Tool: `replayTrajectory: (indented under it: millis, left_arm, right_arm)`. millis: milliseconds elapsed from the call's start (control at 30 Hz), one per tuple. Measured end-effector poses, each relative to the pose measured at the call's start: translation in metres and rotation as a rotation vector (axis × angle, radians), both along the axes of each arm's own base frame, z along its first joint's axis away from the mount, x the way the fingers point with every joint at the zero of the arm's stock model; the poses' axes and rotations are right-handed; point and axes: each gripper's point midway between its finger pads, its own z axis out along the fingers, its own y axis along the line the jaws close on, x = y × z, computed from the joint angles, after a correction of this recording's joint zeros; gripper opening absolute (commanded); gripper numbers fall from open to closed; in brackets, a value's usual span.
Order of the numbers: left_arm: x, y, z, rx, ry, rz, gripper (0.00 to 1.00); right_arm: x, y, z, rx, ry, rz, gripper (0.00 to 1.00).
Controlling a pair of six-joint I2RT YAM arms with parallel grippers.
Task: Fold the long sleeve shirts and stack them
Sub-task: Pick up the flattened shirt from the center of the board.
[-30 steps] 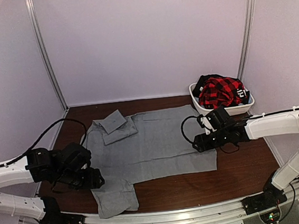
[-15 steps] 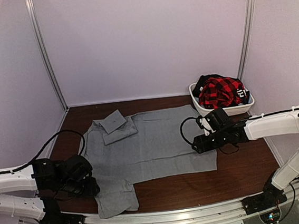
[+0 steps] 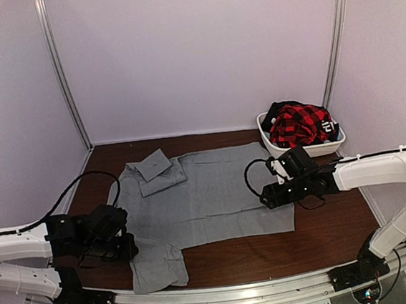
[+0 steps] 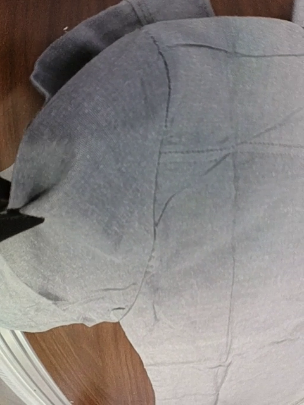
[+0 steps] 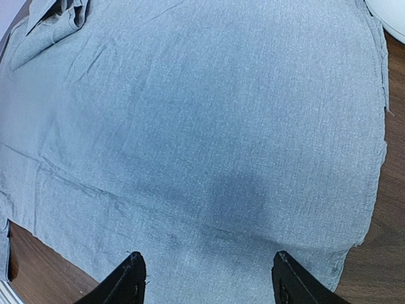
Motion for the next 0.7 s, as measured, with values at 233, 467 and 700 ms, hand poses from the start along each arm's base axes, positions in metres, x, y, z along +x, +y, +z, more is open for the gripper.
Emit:
replayTrajectory:
  millis: [233,467,700]
  left_arm:
    - [0.021,-0.017,0.043,-0.01,-0.079,-0.036,0.0]
    - [0.052,-0.004,0.084,0.037,-0.149,-0.022,0.0]
    - [0.066,0.01,0.085,0.12,-0.139,-0.051,0.0]
  right_arm:
    - [-0.006,-0.006,0.006,-0.018,-0.001,-0.002,0.7]
    - [-0.018,-0.018,0.016,-0.043,0.009,-0.001,0.7]
    - [-0.035,-0.024,0.016,-0.056,0.056,-0.01,0.69]
